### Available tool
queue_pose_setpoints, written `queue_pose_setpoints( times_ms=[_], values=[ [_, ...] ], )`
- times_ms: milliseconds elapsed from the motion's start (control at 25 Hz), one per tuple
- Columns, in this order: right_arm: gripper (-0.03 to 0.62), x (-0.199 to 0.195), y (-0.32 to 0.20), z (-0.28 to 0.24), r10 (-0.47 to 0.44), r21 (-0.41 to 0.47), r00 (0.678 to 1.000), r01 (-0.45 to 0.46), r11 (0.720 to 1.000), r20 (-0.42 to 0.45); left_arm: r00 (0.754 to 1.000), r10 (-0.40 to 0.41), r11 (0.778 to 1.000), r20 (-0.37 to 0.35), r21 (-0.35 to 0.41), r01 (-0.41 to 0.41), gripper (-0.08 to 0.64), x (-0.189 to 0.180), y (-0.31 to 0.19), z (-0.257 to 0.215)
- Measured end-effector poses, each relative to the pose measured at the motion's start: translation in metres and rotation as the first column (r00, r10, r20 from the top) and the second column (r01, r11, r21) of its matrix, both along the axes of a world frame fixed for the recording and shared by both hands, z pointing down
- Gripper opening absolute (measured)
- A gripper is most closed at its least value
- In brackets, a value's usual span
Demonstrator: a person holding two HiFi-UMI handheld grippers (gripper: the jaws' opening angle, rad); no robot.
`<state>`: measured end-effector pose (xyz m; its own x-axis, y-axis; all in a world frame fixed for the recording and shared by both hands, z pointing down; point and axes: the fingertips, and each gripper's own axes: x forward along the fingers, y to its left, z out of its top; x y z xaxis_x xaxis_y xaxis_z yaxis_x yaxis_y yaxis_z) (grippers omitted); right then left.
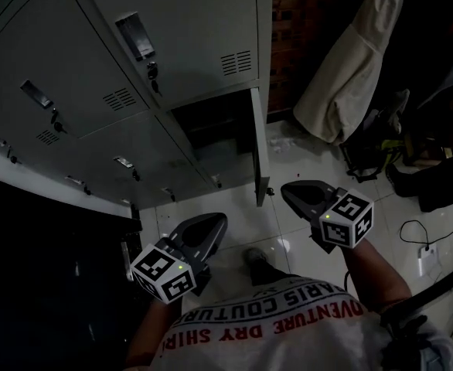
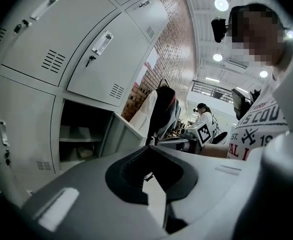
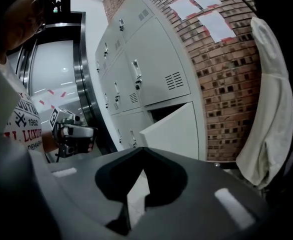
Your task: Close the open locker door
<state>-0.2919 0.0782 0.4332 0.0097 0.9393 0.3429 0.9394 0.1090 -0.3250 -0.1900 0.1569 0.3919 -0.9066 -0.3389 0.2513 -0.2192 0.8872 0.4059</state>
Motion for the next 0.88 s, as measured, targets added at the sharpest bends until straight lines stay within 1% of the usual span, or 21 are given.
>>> queue_pose_setpoints(
  times_ms=[80, 200, 320, 480, 640, 880],
  values=[
    [-0.003, -0.019, 0.01, 0.011, 0.022, 0.01, 1.0, -0.022, 1.0, 0.009, 1.0, -0.005, 1.0, -0.015, 0.008, 0.005, 0.005, -0.006, 0.007, 0.007],
    [-0.003, -0.039, 0.024, 0.036, 0.03, 0.058, 0.999, -0.032, 0.998, 0.028, 0.999, -0.012, 1.0, -0.033, 0.017, 0.013, 0.005, -0.018, 0.018, 0.015],
    [-0.003, -0.047, 0.041, 0.046, 0.016, 0.062, 1.0, -0.016, 0.998, -0.009, 0.999, -0.025, 1.0, -0.034, 0.007, 0.025, 0.005, -0.03, 0.035, 0.016],
    [-0.003, -0.052, 0.054, 0.051, 0.004, 0.061, 0.999, -0.002, 0.998, -0.031, 0.998, -0.049, 0.999, -0.036, 0.013, 0.049, 0.005, -0.041, 0.053, 0.018],
    [-0.003, -0.05, 0.067, 0.053, -0.022, 0.05, 0.999, 0.024, 0.998, -0.05, 0.998, -0.057, 0.998, -0.03, 0.001, 0.057, 0.005, -0.047, 0.066, 0.019],
    [-0.003, -0.035, 0.103, 0.053, -0.104, 0.032, 0.992, 0.107, 0.994, -0.077, 0.997, -0.072, 0.997, -0.037, 0.005, 0.072, 0.005, -0.048, 0.08, 0.024]
  ],
)
